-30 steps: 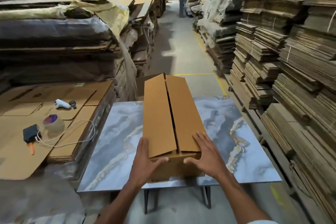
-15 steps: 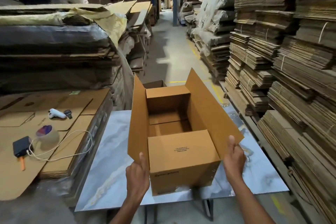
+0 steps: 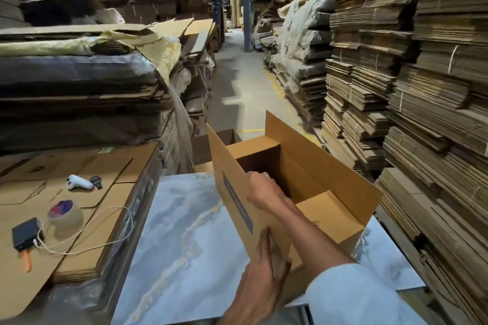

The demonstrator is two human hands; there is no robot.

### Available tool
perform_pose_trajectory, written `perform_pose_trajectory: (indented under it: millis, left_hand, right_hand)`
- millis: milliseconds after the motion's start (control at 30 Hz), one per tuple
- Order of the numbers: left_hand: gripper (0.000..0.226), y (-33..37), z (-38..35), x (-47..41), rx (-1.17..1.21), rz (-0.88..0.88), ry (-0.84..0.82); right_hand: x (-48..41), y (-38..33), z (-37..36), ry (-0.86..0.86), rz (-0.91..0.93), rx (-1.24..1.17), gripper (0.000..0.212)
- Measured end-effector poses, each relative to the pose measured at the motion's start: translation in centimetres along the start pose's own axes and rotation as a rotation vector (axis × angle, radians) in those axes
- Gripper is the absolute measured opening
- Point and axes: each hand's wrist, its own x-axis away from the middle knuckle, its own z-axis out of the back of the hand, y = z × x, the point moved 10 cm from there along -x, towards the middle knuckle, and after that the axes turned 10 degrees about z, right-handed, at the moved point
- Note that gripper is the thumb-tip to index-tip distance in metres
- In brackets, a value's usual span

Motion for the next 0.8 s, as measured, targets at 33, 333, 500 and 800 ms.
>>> perform_pose_trajectory:
  millis: [33, 333, 500, 800]
  left_hand:
    - [0.088, 0.2, 0.4, -0.3, -0.011, -0.036, -0.045]
    - [0.040, -1.1, 13.6, -5.7, -0.071, -0.273, 0.284]
    - [0.029, 0.5, 20.6, -4.4, -0.142, -0.325, 0.625]
    - [0.034, 3.1, 14.4, -11.2, -0.586, -0.054, -0.135]
  right_hand:
    - [-0.2, 0.0, 0.0, -0.016, 0.043, 0.005, 0.025]
    - [3.1, 6.7, 4.1, -0.105, 0.118, 0.300, 0.043]
    - [5.4, 12.5, 7.7, -0.063, -0.078, 0.469, 0.027]
    - [4.3, 0.5, -0.8, -0.203, 0.236, 0.359, 0.026]
